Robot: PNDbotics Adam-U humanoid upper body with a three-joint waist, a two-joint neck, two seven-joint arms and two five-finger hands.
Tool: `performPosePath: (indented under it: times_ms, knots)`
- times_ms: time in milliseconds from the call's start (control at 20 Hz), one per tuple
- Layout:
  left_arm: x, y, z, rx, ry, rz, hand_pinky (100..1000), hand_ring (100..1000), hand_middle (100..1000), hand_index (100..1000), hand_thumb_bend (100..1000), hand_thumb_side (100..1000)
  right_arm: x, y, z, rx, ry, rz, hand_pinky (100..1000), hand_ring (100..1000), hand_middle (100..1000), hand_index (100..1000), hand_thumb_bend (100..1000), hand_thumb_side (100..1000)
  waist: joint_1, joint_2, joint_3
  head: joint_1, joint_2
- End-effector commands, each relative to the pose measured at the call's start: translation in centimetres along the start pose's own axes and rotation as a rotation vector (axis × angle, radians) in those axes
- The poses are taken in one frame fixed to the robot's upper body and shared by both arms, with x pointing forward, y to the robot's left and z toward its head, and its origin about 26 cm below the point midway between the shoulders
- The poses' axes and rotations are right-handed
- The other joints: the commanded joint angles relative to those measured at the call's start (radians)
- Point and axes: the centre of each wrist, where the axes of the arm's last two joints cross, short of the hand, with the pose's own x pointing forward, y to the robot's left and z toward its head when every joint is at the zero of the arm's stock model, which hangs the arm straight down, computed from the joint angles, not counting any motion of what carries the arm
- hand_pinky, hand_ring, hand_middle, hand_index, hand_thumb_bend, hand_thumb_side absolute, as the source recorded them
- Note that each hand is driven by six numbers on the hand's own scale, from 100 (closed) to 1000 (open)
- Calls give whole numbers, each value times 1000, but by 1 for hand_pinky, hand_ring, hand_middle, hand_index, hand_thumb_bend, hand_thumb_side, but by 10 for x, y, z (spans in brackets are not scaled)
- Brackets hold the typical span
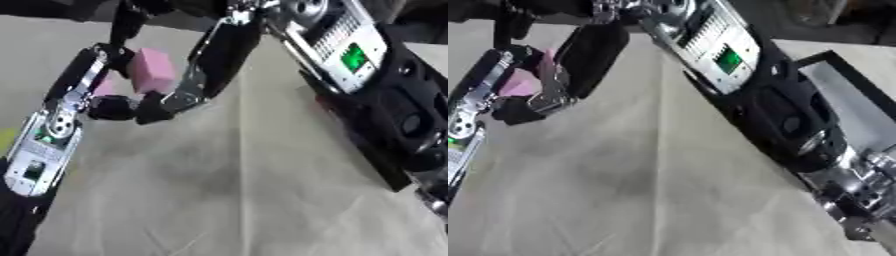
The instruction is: Pick up the objects with one hand, pass them to the other hand, and then place them into the box on the other side of the table.
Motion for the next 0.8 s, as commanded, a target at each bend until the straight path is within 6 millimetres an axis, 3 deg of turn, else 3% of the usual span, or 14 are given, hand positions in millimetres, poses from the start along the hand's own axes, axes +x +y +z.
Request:
performPosePath:
  times_ms: [50, 200, 250, 300, 800]
  knots:
    - [8, 10, 2, 26, -31, -18, 769, 555, 496, 361, 181, 100, -3, -3, 0, -16, 18, 30, 817, 746, 877, 885, 501, 199, -3, -27, 1, -4, -1]
    - [7, 11, 6, 37, -29, -20, 768, 553, 493, 360, 180, 100, -9, -1, 0, -23, 39, 37, 817, 747, 877, 885, 498, 198, -3, -26, 1, -6, -1]
    - [7, 11, 7, 40, -27, -19, 767, 553, 493, 360, 160, 100, -11, -1, 0, -26, 44, 40, 818, 749, 878, 886, 460, 123, -3, -26, 1, -7, -1]
    - [7, 12, 8, 42, -24, -19, 767, 553, 493, 360, 179, 100, -12, -1, 0, -28, 53, 44, 818, 749, 877, 886, 497, 200, -2, -25, 1, -8, -1]
    - [8, 15, 17, 76, -40, -16, 766, 546, 485, 358, 177, 100, -34, 4, 1, -42, 121, 70, 820, 755, 881, 898, 491, 214, 0, -21, 2, -19, -1]
